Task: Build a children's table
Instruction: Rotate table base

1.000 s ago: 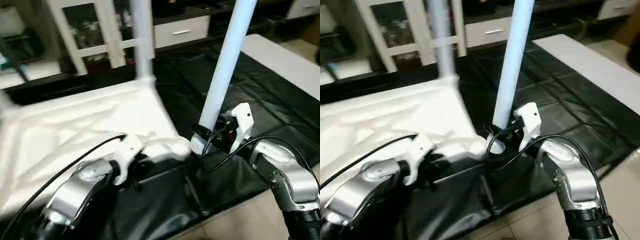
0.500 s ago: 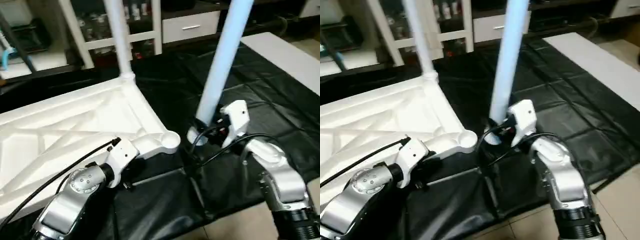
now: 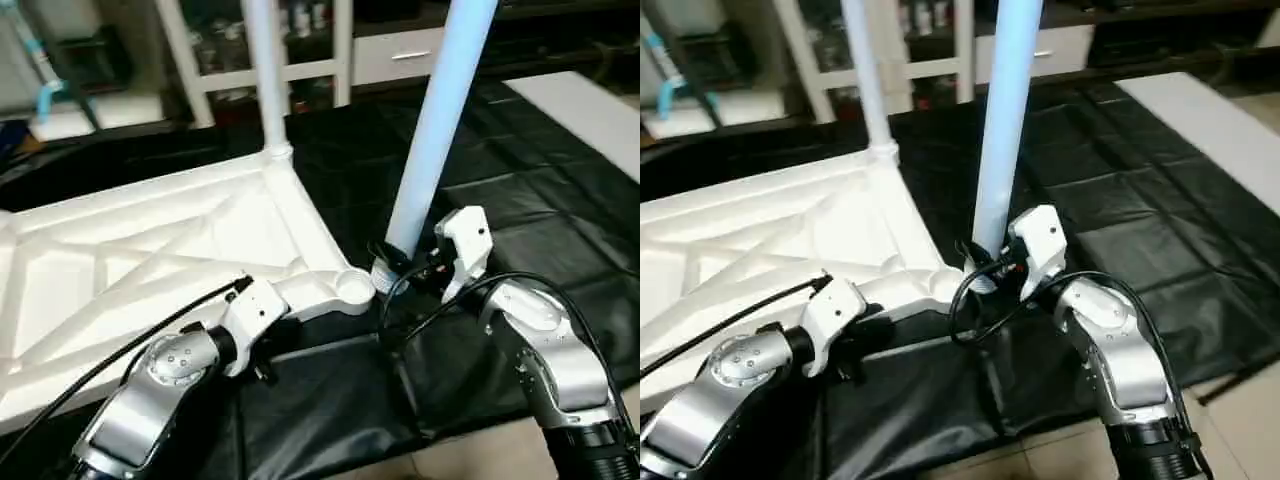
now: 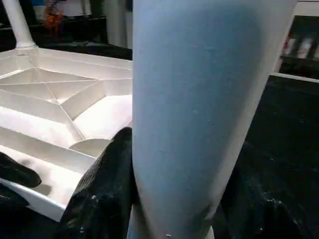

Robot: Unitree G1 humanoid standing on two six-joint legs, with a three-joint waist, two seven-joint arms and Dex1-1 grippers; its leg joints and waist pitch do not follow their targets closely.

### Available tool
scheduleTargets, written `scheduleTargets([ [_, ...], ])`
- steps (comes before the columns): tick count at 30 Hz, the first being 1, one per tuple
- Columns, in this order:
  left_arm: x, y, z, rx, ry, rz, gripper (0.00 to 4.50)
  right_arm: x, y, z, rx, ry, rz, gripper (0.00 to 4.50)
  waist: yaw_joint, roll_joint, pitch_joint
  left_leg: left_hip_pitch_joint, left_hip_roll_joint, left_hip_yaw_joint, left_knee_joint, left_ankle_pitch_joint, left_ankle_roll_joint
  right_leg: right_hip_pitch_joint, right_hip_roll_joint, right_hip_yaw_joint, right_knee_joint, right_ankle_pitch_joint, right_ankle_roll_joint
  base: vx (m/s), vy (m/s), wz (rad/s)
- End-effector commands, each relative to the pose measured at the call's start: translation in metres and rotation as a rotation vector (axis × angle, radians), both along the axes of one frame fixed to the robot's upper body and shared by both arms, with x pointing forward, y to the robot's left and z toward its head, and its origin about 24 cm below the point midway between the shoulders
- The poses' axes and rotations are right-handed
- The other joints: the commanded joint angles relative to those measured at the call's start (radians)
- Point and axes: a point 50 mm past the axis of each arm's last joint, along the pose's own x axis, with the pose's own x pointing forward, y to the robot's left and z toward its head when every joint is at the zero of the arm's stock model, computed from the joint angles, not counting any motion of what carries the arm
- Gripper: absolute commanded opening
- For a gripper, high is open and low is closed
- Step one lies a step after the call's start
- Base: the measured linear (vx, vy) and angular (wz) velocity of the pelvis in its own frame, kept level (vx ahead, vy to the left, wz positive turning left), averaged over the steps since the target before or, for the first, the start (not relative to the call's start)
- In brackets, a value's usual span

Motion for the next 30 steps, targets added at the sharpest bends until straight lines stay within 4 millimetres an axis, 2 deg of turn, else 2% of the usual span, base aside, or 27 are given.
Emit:
scheduleTargets([
  [1, 0.006, 0.000, 0.012, -0.028, -0.066, 0.027, 0.68, 0.001, -0.004, 0.004, 0.011, -0.025, -0.011, 1.87, -0.004, -0.003, -0.052, -0.015, 0.026, -0.075, -0.115, -0.355, -0.012, 0.088, -0.056, 0.046, -0.056, -0.259, -0.154, -0.005, -0.017, 0.32],
  [4, 0.007, -0.001, 0.013, -0.046, -0.070, 0.041, 0.68, 0.002, -0.007, 0.005, 0.010, -0.030, -0.027, 1.87, -0.014, -0.001, -0.057, -0.006, 0.006, -0.102, -0.110, -0.293, -0.038, 0.100, -0.059, 0.055, -0.062, -0.195, -0.141, 0.023, -0.016, 0.36],
  [5, 0.008, -0.003, 0.013, -0.052, -0.075, 0.034, 0.68, 0.003, -0.008, 0.005, 0.007, -0.031, -0.035, 1.87, -0.019, 0.004, -0.057, -0.006, 0.003, -0.106, -0.110, -0.273, -0.039, 0.106, -0.059, 0.056, -0.062, -0.177, -0.138, 0.041, -0.012, 0.39],
  [6, 0.008, -0.003, 0.013, -0.054, -0.074, 0.030, 0.68, 0.003, -0.009, 0.005, 0.006, -0.031, -0.037, 1.87, -0.027, 0.010, -0.060, 0.004, -0.004, -0.120, -0.114, -0.229, -0.042, 0.109, -0.047, 0.055, -0.057, -0.139, -0.132, 0.049, -0.005, 0.37],
  [7, 0.008, -0.003, 0.013, -0.056, -0.073, 0.029, 0.68, 0.003, -0.009, 0.005, 0.006, -0.031, -0.038, 1.87, -0.044, 0.011, -0.059, 0.015, -0.012, -0.142, -0.121, -0.198, -0.047, 0.110, -0.031, 0.057, -0.050, -0.128, -0.120, 0.049, -0.005, 0.37],
  [8, 0.010, -0.004, 0.015, -0.065, -0.081, 0.031, 0.68, 0.003, -0.008, 0.004, 0.006, -0.031, -0.039, 1.87, -0.047, 0.018, -0.057, 0.022, -0.018, -0.150, -0.124, -0.191, -0.056, 0.113, -0.025, 0.059, -0.049, -0.132, -0.113, 0.085, -0.009, 0.40],
  [9, 0.011, -0.004, 0.016, -0.072, -0.088, 0.033, 0.68, 0.002, -0.008, 0.004, 0.006, -0.031, -0.041, 1.87, -0.057, 0.014, -0.058, 0.048, -0.025, -0.172, -0.126, -0.185, -0.073, 0.100, -0.015, 0.073, -0.050, -0.127, -0.107, 0.096, -0.022, 0.46],
  [11, 0.014, -0.005, 0.019, -0.069, -0.102, 0.026, 0.68, 0.001, -0.008, 0.004, 0.007, -0.032, -0.050, 1.87, -0.077, 0.022, -0.059, 0.076, -0.029, -0.212, -0.134, -0.170, -0.147, 0.105, 0.005, 0.093, -0.050, -0.116, -0.111, 0.083, -0.031, 0.45],
  [12, 0.015, -0.005, 0.019, -0.065, -0.105, 0.021, 0.68, 0.001, -0.008, 0.003, 0.009, -0.032, -0.054, 1.87, -0.105, 0.028, -0.063, 0.125, -0.022, -0.270, -0.152, -0.131, -0.214, 0.093, 0.045, 0.108, -0.034, -0.140, -0.126, 0.071, -0.078, 0.50],
  [13, 0.016, -0.006, 0.020, -0.063, -0.107, 0.017, 0.68, 0.000, -0.008, 0.003, 0.009, -0.033, -0.056, 1.87, -0.123, 0.038, -0.067, 0.196, -0.001, -0.327, -0.174, -0.134, -0.218, 0.060, 0.088, 0.127, -0.003, -0.209, -0.128, 0.071, -0.078, 0.50],
  [14, 0.016, -0.006, 0.020, -0.062, -0.108, 0.014, 0.68, 0.000, -0.008, 0.003, 0.009, -0.034, -0.056, 1.87, -0.128, 0.030, -0.060, 0.195, 0.010, -0.342, -0.180, -0.120, -0.217, 0.061, 0.089, 0.153, 0.004, -0.198, -0.127, 0.071, -0.127, 0.58],
  [15, 0.016, -0.007, 0.020, -0.060, -0.106, 0.010, 0.68, 0.000, -0.008, 0.003, 0.009, -0.035, -0.058, 1.87, -0.130, 0.019, -0.057, 0.167, -0.029, -0.335, -0.187, -0.115, -0.244, 0.080, 0.075, 0.184, -0.022, -0.167, -0.154, 0.056, -0.174, 0.54],
  [16, 0.016, -0.007, 0.020, -0.060, -0.103, 0.007, 0.68, -0.001, -0.008, 0.003, 0.009, -0.035, -0.059, 1.87, -0.123, 0.011, -0.055, 0.130, -0.058, -0.306, -0.173, -0.149, -0.249, 0.102, 0.049, 0.205, -0.051, -0.158, -0.183, 0.056, -0.174, 0.54],
  [17, 0.016, -0.007, 0.020, -0.060, -0.103, 0.007, 0.68, -0.001, -0.008, 0.003, 0.009, -0.035, -0.059, 1.87, -0.108, -0.029, -0.068, -0.021, -0.102, -0.164, -0.064, -0.199, -0.169, 0.220, -0.048, 0.242, -0.119, 0.011, -0.241, 0.041, -0.189, 0.45],
  [18, 0.016, -0.008, 0.019, -0.056, -0.101, 0.003, 0.68, -0.001, -0.008, 0.003, 0.009, -0.035, -0.061, 1.87, -0.103, -0.030, -0.079, -0.044, -0.030, -0.035, 0.041, -0.205, -0.022, 0.210, -0.138, 0.189, -0.079, 0.523, -0.025, 0.034, -0.180, 0.39],
  [19, 0.016, -0.008, 0.019, -0.058, -0.089, -0.002, 0.68, -0.001, -0.009, 0.003, 0.006, -0.037, -0.063, 1.87, -0.095, -0.050, -0.065, -0.040, -0.009, 0.027, 0.064, -0.077, 0.038, 0.148, -0.128, 0.105, -0.080, 0.866, 0.272, 0.034, -0.180, 0.39],
  [20, 0.015, -0.009, 0.018, -0.056, -0.085, -0.010, 0.68, -0.002, -0.009, 0.002, 0.002, -0.038, -0.062, 1.87, -0.088, -0.027, -0.083, -0.023, 0.012, 0.045, 0.055, -0.012, 0.044, 0.163, -0.114, 0.104, -0.056, 0.972, 0.311, 0.047, -0.173, 0.29],
  [21, 0.015, -0.009, 0.018, -0.056, -0.085, -0.010, 0.68, -0.002, -0.009, 0.002, 0.002, -0.038, -0.062, 1.87, -0.070, -0.028, -0.087, -0.029, 0.006, 0.087, 0.010, 0.104, 0.116, 0.203, -0.025, 0.016, -0.013, 1.109, 0.384, 0.044, -0.142, 0.20],
  [22, 0.015, -0.009, 0.018, -0.057, -0.082, -0.010, 0.68, -0.003, -0.009, 0.002, 0.003, -0.033, -0.059, 1.87, -0.064, -0.007, -0.084, -0.014, 0.024, 0.081, -0.023, 0.148, 0.157, 0.204, 0.005, -0.018, -0.002, 1.108, 0.408, 0.044, -0.142, 0.20],
  [23, 0.014, -0.012, 0.018, -0.067, -0.079, -0.007, 0.68, -0.004, -0.008, 0.000, -0.001, -0.024, -0.051, 1.87, -0.124, 0.059, -0.115, 0.173, 0.250, -0.053, 0.002, 0.270, 0.358, 0.036, -0.014, 0.053, 0.097, 0.573, 0.377, 0.036, -0.100, 0.10],
  [24, 0.014, -0.012, 0.017, -0.069, -0.079, -0.006, 0.68, -0.004, -0.007, 0.000, -0.004, -0.022, -0.049, 1.87, -0.156, 0.028, -0.096, 0.222, 0.322, -0.152, 0.002, 0.844, 0.520, -0.061, -0.079, 0.195, 0.111, 0.139, 0.207, 0.000, 0.000, 0.00],
  [25, 0.014, -0.013, 0.017, -0.069, -0.079, -0.005, 0.68, -0.004, -0.007, -0.001, -0.004, -0.021, -0.049, 1.87, -0.137, 0.018, -0.089, 0.202, 0.273, -0.139, 0.007, 0.944, 0.470, -0.058, -0.079, 0.230, 0.079, 0.105, 0.155, 0.000, 0.000, 0.00],
  [26, 0.012, -0.014, 0.017, -0.065, -0.080, -0.018, 0.68, -0.004, -0.005, -0.001, -0.003, -0.021, -0.045, 1.87, -0.080, -0.002, -0.071, 0.079, 0.113, -0.025, -0.018, 0.643, 0.277, 0.037, -0.028, 0.212, -0.016, 0.164, 0.122, -0.151, 0.110, -0.16],
  [27, 0.012, -0.014, 0.017, -0.065, -0.080, -0.018, 0.68, -0.004, -0.005, -0.001, -0.003, -0.021, -0.045, 1.87, -0.047, -0.027, -0.069, 0.039, 0.048, 0.030, 0.005, 0.143, 0.164, 0.047, -0.054, 0.201, -0.074, 0.106, 0.133, -0.158, 0.103, -0.19],
  [28, 0.011, -0.014, 0.017, -0.062, -0.082, -0.024, 0.68, -0.003, -0.004, 0.000, -0.005, -0.025, -0.038, 1.87, -0.031, -0.019, -0.068, 0.034, 0.081, 0.039, -0.008, -0.088, 0.074, 0.072, -0.088, 0.182, -0.075, -0.011, 0.102, -0.158, 0.103, -0.19],
  [29, 0.010, -0.015, 0.017, -0.065, -0.085, -0.029, 0.68, -0.003, -0.003, 0.001, -0.004, -0.028, -0.034, 1.87, -0.028, -0.013, -0.066, 0.035, 0.095, 0.039, -0.024, -0.157, 0.034, 0.071, -0.079, 0.171, -0.068, -0.070, 0.064, -0.090, 0.054, -0.23],
  [30, 0.010, -0.015, 0.017, -0.065, -0.085, -0.030, 0.68, -0.003, -0.003, 0.001, -0.004, -0.029, -0.033, 1.87, -0.028, 0.007, -0.062, 0.047, 0.109, 0.041, -0.049, -0.296, -0.025, 0.061, -0.044, 0.144, -0.056, -0.176, -0.034, -0.086, 0.061, -0.10],
])
